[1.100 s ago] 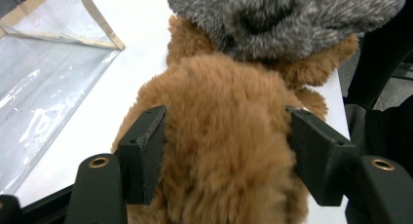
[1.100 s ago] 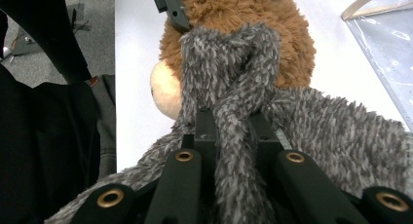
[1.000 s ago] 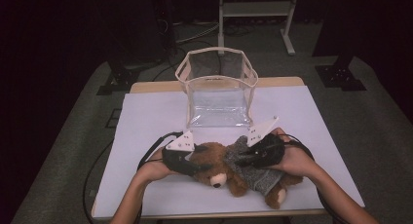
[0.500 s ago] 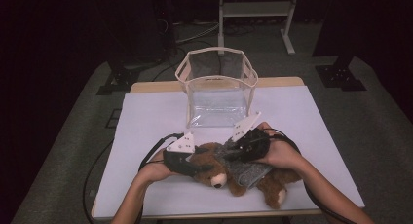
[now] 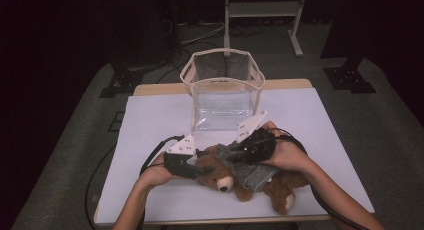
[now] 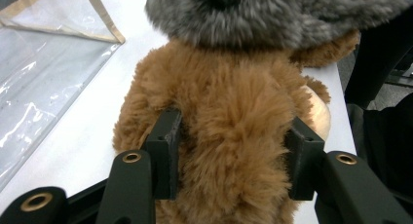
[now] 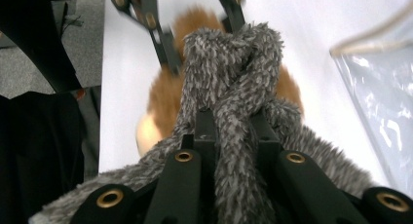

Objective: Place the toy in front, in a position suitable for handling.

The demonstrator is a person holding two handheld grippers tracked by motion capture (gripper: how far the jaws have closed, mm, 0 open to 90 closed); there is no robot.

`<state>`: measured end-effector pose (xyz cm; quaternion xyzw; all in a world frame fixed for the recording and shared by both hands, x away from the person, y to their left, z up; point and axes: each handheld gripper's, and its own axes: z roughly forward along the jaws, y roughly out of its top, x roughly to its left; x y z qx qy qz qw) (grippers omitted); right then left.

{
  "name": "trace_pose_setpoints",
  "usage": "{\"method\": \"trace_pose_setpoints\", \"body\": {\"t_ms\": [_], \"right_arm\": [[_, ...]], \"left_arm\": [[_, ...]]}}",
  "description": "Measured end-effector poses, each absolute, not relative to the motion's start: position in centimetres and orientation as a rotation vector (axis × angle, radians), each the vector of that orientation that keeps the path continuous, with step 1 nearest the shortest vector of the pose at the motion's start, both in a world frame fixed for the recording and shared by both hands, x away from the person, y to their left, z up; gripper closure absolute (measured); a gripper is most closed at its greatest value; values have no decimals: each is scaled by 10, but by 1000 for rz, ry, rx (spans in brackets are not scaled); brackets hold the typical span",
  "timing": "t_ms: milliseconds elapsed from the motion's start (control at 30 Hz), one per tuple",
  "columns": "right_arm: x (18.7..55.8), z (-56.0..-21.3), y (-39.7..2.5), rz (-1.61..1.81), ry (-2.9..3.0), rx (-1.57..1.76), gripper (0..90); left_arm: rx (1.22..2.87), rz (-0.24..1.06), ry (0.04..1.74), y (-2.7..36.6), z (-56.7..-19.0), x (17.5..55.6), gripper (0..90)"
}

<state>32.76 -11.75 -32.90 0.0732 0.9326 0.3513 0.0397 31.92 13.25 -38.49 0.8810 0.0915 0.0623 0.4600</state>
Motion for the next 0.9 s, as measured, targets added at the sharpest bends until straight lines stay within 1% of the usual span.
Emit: {"method": "trace_pose_setpoints", "body": {"t_ms": [167, 300, 633, 900], "right_arm": [[333, -325, -86, 1109, 2870, 163, 776], [334, -329, -75, 1112, 2889, 133, 775], [337, -331, -112, 1060, 2892, 224, 774], [337, -328, -83, 1130, 2887, 166, 773]], "left_arm": [[2165, 158, 211, 131, -385, 319, 505], [2177, 159, 209, 132, -386, 318, 504], [2167, 154, 211, 129, -385, 318, 502], [2174, 159, 211, 131, -386, 318, 501]]}}
